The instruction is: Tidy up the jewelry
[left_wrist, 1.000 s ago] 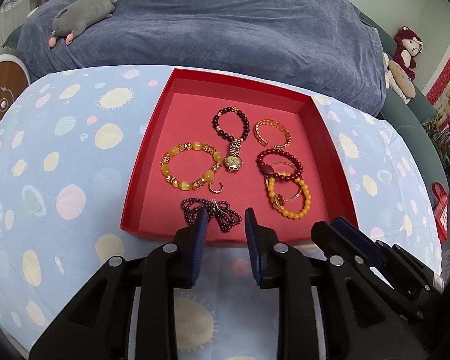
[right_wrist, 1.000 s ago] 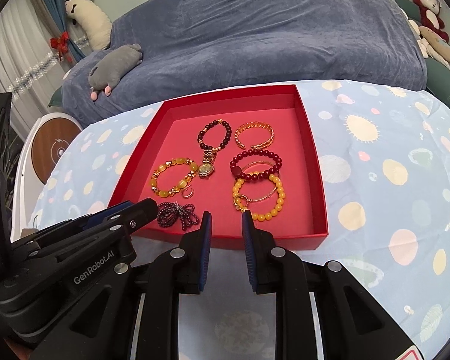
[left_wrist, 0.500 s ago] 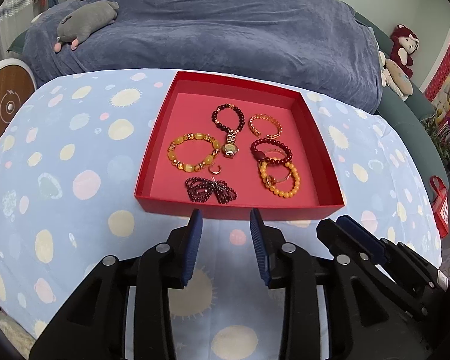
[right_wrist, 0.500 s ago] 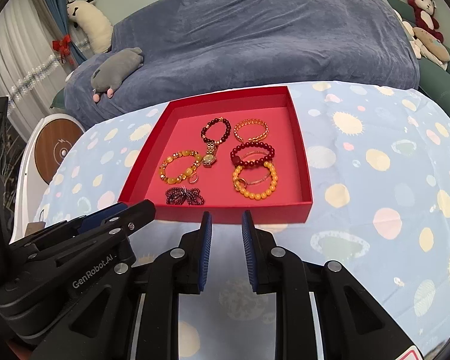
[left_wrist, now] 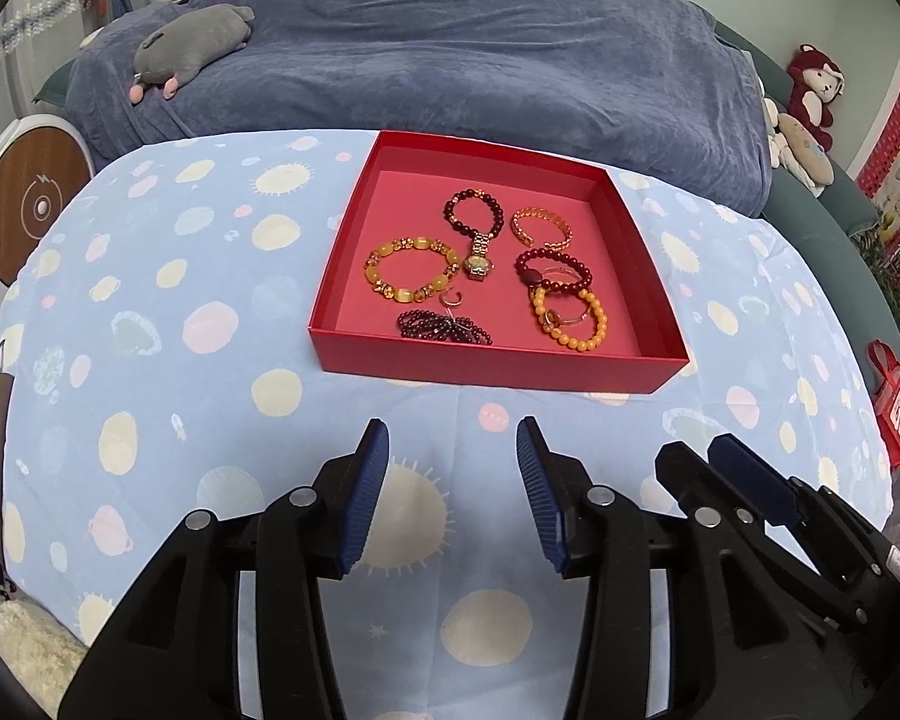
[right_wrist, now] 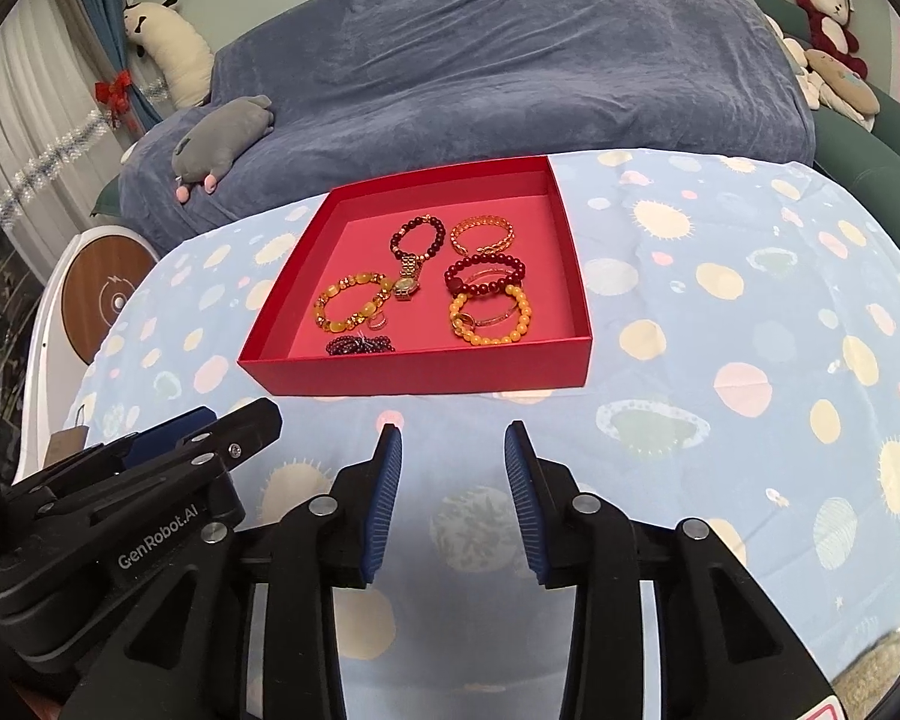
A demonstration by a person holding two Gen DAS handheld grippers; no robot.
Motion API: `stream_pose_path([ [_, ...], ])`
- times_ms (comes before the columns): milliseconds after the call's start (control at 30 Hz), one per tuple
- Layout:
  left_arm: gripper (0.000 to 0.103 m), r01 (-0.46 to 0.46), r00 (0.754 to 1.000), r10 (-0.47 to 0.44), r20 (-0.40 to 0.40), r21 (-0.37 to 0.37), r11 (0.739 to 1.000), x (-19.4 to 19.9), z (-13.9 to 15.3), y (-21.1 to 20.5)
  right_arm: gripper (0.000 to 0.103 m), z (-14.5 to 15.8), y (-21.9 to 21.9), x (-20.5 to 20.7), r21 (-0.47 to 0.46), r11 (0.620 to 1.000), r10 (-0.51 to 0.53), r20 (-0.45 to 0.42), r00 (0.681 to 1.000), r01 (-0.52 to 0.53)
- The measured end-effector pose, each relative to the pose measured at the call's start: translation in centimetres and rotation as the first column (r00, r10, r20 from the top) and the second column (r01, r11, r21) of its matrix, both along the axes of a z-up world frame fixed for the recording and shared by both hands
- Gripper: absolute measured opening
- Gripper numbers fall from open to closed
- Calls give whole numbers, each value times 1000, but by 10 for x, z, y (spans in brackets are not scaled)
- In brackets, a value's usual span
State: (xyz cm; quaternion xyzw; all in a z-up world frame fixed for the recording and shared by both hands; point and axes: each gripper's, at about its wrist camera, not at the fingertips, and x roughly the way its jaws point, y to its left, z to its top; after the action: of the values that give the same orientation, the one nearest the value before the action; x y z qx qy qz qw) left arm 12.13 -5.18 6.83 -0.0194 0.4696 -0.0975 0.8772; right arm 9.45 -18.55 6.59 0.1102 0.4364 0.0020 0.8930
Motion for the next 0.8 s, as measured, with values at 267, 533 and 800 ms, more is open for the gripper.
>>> stream_pose_path([
  [267,49,-9,1000,9,9,25,1000,-12,0,3,38,1,1,-9,-25,1000,-3,-4,1000,3],
  [533,55,-19,1000,19,6,39,999,-18,-2,4,46,-2,0,-17,-36,999,-31,-15,999,30],
  [800,64,-44,999,44,8,63,997,-20,-4,6,58,-2,-5,-17,-51,997,-59,-30,998,58],
])
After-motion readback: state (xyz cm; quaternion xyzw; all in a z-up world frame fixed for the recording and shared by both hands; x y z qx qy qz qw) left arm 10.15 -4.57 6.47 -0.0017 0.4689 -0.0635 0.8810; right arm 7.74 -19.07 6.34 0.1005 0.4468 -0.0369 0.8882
